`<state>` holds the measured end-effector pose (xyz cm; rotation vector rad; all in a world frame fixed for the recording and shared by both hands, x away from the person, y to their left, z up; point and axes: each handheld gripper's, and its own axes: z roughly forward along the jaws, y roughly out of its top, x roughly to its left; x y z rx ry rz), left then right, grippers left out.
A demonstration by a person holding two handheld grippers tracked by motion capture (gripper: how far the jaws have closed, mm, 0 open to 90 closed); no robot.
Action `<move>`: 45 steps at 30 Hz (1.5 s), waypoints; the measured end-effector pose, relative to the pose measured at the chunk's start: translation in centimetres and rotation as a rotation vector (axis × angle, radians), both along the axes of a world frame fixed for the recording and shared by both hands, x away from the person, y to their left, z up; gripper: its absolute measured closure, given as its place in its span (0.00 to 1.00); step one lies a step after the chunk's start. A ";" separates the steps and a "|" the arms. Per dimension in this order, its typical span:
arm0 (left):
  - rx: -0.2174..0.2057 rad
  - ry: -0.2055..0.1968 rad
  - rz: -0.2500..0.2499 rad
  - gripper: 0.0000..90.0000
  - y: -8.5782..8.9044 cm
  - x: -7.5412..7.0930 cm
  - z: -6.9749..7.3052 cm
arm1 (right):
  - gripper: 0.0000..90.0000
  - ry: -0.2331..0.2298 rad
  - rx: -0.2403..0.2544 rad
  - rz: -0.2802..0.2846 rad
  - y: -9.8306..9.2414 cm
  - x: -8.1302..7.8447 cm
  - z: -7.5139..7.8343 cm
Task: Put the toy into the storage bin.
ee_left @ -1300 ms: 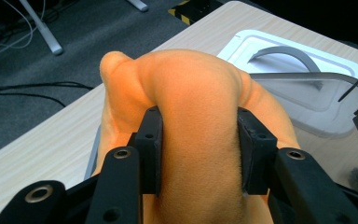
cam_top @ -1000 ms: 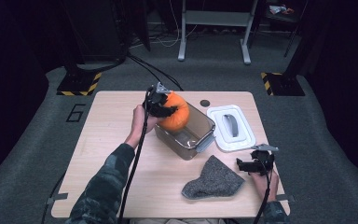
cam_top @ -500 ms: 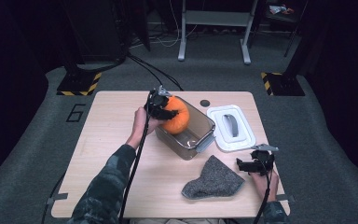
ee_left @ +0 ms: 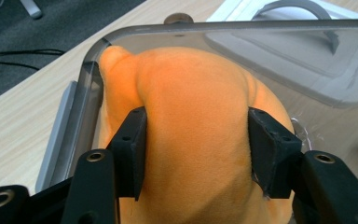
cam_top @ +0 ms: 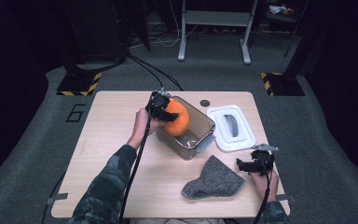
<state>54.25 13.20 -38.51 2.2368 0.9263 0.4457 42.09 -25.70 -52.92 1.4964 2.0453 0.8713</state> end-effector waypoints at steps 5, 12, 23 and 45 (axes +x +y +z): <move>0.005 0.022 -0.008 0.44 -0.2 0.1 -0.3 | 0.01 0.000 0.000 0.000 0.0 0.0 0.0; 0.007 -0.005 -0.011 0.47 -0.3 -0.1 0.0 | 0.01 -0.001 0.002 -0.005 0.0 0.0 0.0; -0.059 -0.042 0.001 0.33 0.9 -0.8 1.0 | 0.01 -0.001 0.001 -0.001 0.0 0.0 0.0; -0.154 -0.140 0.031 0.17 6.5 -6.2 1.9 | 0.01 0.000 0.000 -0.001 0.0 0.0 0.0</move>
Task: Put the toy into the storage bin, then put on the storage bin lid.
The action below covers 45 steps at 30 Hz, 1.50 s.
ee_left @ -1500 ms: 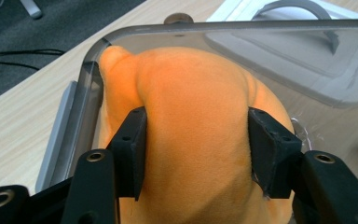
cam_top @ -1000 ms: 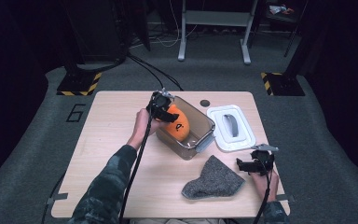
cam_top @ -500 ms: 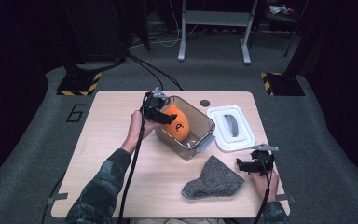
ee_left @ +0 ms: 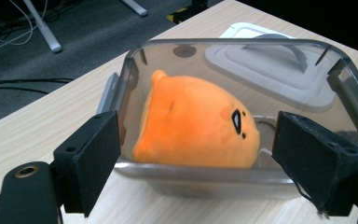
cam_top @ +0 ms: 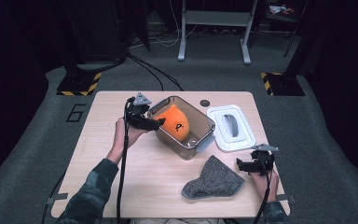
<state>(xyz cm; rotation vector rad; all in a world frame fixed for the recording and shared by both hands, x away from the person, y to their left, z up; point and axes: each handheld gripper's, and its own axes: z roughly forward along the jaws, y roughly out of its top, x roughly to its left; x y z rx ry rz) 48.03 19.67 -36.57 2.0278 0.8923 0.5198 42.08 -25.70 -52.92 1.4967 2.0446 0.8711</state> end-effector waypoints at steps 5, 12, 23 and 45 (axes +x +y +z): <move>-0.005 -0.004 0.028 0.16 1.7 -0.9 -0.9 | 0.01 0.000 0.001 0.000 0.0 0.0 0.0; -0.003 0.016 0.068 0.12 4.1 -1.7 -2.6 | 0.01 -0.002 0.003 -0.007 0.0 0.0 0.0; -0.014 0.096 0.155 0.07 7.3 -2.2 -7.0 | 0.01 0.000 0.000 -0.001 0.0 0.0 0.0; 0.067 0.248 0.256 0.04 9.7 -1.9 -15.6 | 0.01 -0.001 0.002 0.000 0.0 0.0 0.0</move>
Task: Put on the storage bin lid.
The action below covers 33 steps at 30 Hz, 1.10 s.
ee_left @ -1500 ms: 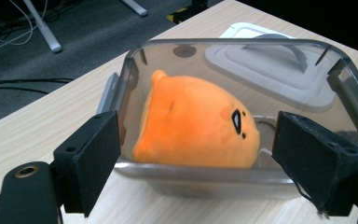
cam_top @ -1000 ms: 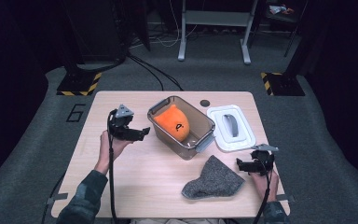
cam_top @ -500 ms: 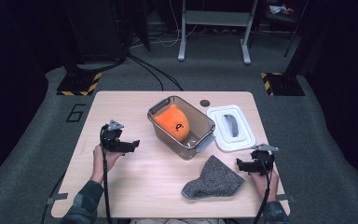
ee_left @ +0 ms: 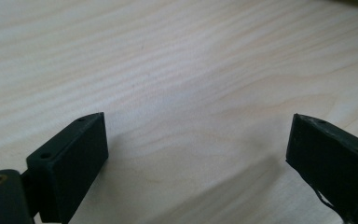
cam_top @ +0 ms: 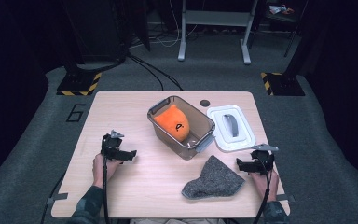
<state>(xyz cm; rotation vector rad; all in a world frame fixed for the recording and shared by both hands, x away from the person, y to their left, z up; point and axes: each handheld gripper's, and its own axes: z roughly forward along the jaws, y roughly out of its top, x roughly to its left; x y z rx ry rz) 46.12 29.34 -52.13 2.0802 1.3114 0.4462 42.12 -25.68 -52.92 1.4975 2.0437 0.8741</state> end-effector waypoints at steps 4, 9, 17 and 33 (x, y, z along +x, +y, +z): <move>0.012 -0.088 0.002 0.03 0.1 -0.6 -0.8 | 0.01 0.003 -0.001 0.000 0.0 0.0 0.0; 0.020 -0.098 -0.031 0.03 0.0 -0.8 -0.9 | 0.02 0.004 -0.008 0.016 -0.1 0.0 0.1; 0.018 -0.101 -0.010 0.03 -0.3 -0.9 -0.9 | 0.03 0.001 0.024 0.006 -0.5 0.1 0.6; 0.022 -0.100 -0.005 0.03 -0.3 -1.0 -0.9 | 0.04 -0.007 0.006 0.033 0.3 3.6 4.7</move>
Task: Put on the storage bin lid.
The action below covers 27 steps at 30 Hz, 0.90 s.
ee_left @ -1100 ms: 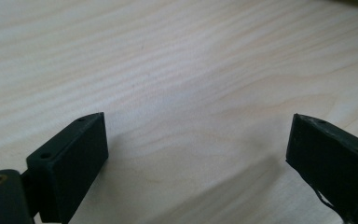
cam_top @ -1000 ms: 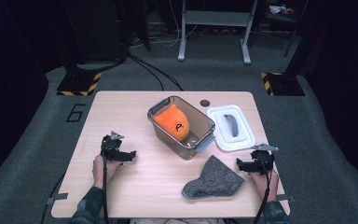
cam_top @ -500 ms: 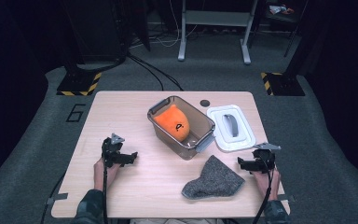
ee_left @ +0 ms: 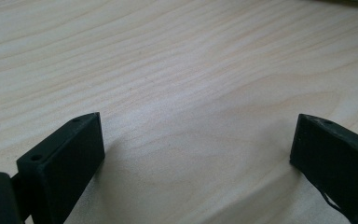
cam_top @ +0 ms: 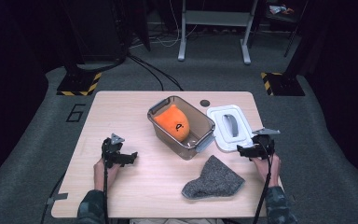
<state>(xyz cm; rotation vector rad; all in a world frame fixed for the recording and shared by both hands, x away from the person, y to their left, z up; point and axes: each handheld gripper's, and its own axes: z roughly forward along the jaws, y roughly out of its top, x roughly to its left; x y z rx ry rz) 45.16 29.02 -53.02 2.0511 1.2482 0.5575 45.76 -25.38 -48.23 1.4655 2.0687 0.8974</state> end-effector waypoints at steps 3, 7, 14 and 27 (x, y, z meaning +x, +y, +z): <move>0.001 0.003 -0.001 0.03 0.0 0.0 0.0 | 0.05 0.006 0.005 0.009 0.4 1.1 0.4; -0.002 -0.003 0.000 0.03 0.0 0.0 0.0 | 0.05 0.028 0.011 0.008 0.9 2.6 0.8; -0.002 -0.003 -0.001 0.03 0.0 0.0 0.0 | 0.06 0.040 0.013 0.029 1.5 4.9 1.4; -0.005 -0.004 -0.001 0.03 0.0 0.0 0.0 | 0.16 0.080 0.036 0.024 2.8 8.6 1.8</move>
